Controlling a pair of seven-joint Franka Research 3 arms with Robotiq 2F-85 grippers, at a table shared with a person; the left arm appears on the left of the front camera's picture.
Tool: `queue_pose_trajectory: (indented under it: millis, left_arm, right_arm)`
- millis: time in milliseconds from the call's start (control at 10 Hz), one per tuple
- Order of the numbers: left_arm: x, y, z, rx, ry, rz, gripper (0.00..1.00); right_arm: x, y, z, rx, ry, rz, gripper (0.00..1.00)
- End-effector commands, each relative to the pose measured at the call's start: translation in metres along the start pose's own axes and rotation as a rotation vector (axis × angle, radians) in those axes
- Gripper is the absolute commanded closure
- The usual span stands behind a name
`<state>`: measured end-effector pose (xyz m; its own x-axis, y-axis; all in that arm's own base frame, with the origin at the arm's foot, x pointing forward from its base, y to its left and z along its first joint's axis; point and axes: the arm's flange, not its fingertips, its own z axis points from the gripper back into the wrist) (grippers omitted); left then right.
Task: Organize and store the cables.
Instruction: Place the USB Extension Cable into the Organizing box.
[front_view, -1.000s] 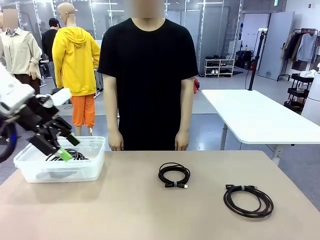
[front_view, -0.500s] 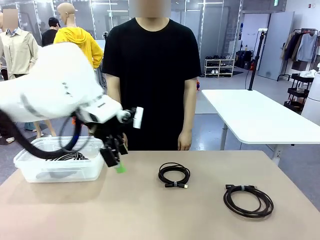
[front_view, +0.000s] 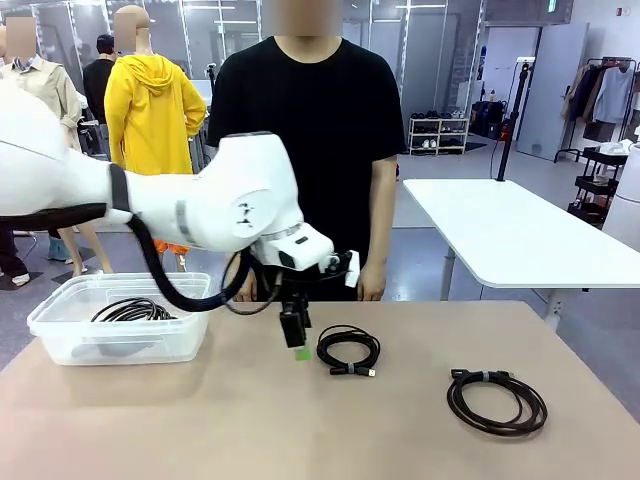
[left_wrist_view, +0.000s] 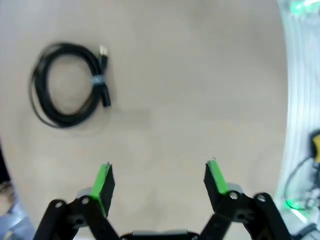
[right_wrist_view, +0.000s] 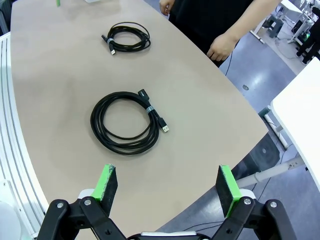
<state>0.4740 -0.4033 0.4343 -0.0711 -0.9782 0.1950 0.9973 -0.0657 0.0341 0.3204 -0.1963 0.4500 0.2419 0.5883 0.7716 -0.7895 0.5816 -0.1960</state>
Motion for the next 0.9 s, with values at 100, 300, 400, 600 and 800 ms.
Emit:
queue_pose_trajectory:
  millis: [100, 300, 400, 600, 800]
  left_arm:
    - [0.048, 0.024, -0.026, 0.007, -0.008, 0.027, 0.09]
    - [0.065, 0.029, -0.053, -0.016, 0.013, 0.018, 0.09]
    - [0.069, 0.032, -0.069, -0.02, 0.027, 0.018, 0.09]
    - [0.068, 0.038, -0.092, -0.016, 0.047, 0.027, 0.09]
    - [0.063, 0.052, -0.11, 0.039, 0.067, 0.01, 0.09]
  right_arm:
    - [0.003, -0.002, -0.001, -0.011, 0.0, -0.022, 0.0]
    - [0.003, -0.002, -0.001, -0.011, 0.0, -0.022, 0.0]
    - [0.003, -0.002, -0.001, -0.011, 0.0, -0.022, 0.0]
    - [0.003, -0.002, -0.001, -0.011, 0.0, -0.022, 0.0]
    - [0.003, -0.002, -0.001, -0.011, 0.0, -0.022, 0.0]
